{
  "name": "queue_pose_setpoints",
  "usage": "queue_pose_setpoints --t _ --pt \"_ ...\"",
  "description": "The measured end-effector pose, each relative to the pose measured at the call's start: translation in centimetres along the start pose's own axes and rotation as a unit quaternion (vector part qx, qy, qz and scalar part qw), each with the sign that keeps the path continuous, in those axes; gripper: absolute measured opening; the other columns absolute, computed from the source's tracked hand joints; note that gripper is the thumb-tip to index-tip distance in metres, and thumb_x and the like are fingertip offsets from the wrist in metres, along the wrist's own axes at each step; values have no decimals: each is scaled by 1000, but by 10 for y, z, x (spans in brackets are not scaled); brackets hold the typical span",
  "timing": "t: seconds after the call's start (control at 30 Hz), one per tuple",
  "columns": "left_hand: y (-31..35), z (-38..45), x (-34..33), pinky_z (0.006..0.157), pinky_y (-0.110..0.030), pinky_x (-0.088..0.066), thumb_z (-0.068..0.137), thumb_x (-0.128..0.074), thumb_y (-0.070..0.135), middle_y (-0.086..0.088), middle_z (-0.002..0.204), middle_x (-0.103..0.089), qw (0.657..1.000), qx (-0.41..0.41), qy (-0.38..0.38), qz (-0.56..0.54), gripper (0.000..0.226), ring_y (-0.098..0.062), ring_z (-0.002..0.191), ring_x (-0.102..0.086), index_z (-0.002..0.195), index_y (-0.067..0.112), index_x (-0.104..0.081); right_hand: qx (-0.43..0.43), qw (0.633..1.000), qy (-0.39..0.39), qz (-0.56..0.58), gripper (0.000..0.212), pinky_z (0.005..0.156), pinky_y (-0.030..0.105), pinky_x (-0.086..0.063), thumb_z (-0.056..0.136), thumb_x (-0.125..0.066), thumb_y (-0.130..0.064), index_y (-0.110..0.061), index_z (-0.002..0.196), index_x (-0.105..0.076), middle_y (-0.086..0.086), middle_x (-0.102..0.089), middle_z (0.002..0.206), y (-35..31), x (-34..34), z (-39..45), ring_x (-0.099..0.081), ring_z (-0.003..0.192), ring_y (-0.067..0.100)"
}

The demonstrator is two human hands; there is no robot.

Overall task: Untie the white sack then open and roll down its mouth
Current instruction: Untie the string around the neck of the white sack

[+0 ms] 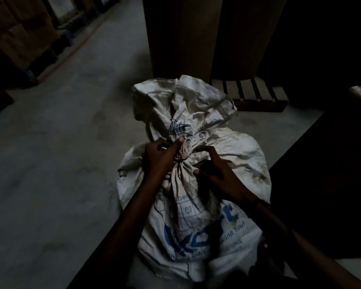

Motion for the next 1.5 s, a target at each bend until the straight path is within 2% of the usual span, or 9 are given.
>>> queue_pose_setpoints --t 0.23,0.3,0.4,0.47,0.57,0.67,0.9,1.13,1.5 --pt "0 -47 20 61 -37 -55 62 -72 78 -1 51 -61 999 21 11 40 61 -26 60 -69 65 16 -68 -21 999 -18 -35 59 71 43 -51 98 -67 -16 -39 147 -44 -1 -68 81 -22 -19 -44 -66 73 22" --pt "1 -56 16 55 -33 -48 76 -76 59 -3 54 -61 999 -1 -36 14 44 -22 53 -61 73 16 -69 -41 997 -17 -59 64 75 45 -53 96 -59 -16 -53 146 -45 4 -70 77 -19 -18 -40 -69 78 26" --pt "0 -72 18 52 -23 -39 87 -74 20 0 64 -61 993 -15 -115 -6 8 -6 49 -52 87 17 -67 -38 997 -5 -70 54 67 46 -49 92 -43 -47 -57 145 -46 14 -68 74 -18 -19 -40 -63 65 26" --pt "-10 -76 25 57 -25 -43 84 -68 3 2 74 -63 992 -13 -127 8 23 -5 56 -56 86 25 -62 -24 997 3 -68 54 62 38 -40 92 -36 -59 -57 145 -47 14 -65 72 -18 -21 -41 -54 58 20" --pt "-24 -76 29 72 -36 -55 75 -72 14 4 77 -67 989 -15 -120 82 27 -17 74 -68 75 34 -53 -19 997 11 -69 53 62 36 -37 93 -37 -59 -56 144 -49 17 -64 73 -15 -19 -33 -54 61 30" --pt "-33 -78 27 78 -28 -53 79 -81 20 2 82 -73 984 -7 -122 126 19 -12 79 -69 84 20 -63 -24 999 16 -41 50 59 42 -37 93 -42 -49 -54 142 -53 24 -61 72 -12 -13 -16 -47 56 30" --pt "-42 -69 -2 80 -30 -52 84 -78 12 -2 77 -74 987 35 -158 -15 7 -11 76 -68 80 15 -73 1 994 74 -75 32 56 37 -29 105 -59 -38 -49 135 -61 -1 -44 50 -2 -4 -6 -34 49 9" --pt "-34 -62 -9 59 -26 -38 89 -70 15 4 67 -62 986 33 -160 -45 6 -6 57 -51 84 14 -68 -4 987 128 -100 11 54 33 -31 101 -66 -40 -41 110 -72 3 -53 50 1 5 -5 -37 45 6" --pt "-39 -76 -3 67 -29 -51 86 -76 10 -7 80 -72 973 125 -137 -137 5 -15 68 -65 88 11 -71 -17 993 104 -57 18 54 27 -30 101 -65 -25 -35 111 -75 -4 -53 49 -1 -2 -5 -39 44 3"
Point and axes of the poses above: each hand's wrist, its own z-axis towards the middle knuckle, its own x-axis out of the back of the hand, y = z × x, the point moved 8 cm from there along z, towards the middle knuckle
